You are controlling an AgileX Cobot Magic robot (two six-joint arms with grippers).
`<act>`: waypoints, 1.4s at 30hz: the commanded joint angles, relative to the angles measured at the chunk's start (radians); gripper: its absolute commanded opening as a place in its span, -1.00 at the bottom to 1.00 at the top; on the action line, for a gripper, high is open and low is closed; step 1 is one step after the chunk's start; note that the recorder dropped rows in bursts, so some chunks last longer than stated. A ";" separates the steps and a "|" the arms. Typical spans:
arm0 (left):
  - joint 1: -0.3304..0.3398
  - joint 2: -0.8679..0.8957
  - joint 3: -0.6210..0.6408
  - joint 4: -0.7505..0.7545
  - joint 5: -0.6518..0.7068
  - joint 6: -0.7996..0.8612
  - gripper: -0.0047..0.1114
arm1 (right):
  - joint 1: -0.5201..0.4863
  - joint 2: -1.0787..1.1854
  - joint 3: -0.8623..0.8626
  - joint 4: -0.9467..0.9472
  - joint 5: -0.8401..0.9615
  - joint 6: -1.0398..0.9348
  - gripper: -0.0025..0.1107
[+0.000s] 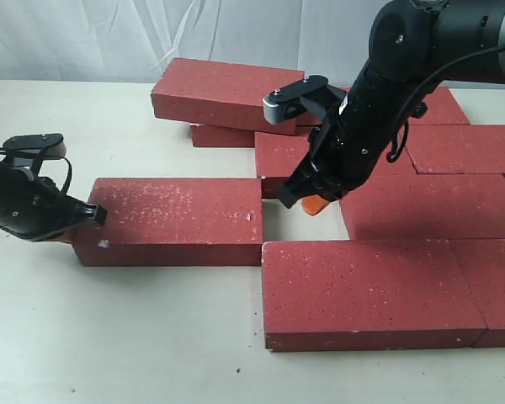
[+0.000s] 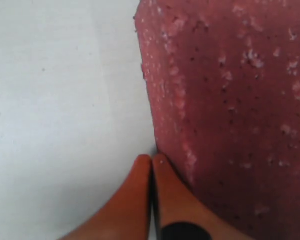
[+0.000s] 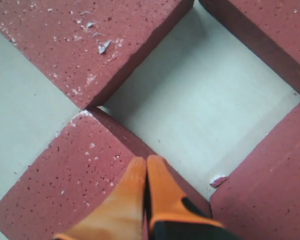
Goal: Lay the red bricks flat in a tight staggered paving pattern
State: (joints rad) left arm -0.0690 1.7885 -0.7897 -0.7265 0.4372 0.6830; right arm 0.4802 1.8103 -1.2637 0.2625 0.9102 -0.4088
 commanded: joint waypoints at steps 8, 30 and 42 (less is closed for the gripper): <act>-0.086 0.025 0.004 -0.020 -0.016 0.013 -0.91 | -0.001 -0.008 0.002 0.051 -0.007 -0.004 -0.97; 0.017 0.014 0.004 -0.028 -0.024 0.008 -0.91 | 0.235 0.091 0.002 0.144 -0.051 -0.191 -0.97; 0.017 0.014 0.004 -0.041 -0.026 0.008 -0.91 | 0.242 0.178 0.000 0.025 -0.183 -0.084 -0.97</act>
State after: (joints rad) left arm -0.0519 1.8071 -0.7882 -0.7502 0.4078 0.6909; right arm 0.7217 1.9727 -1.2637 0.3327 0.7473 -0.5219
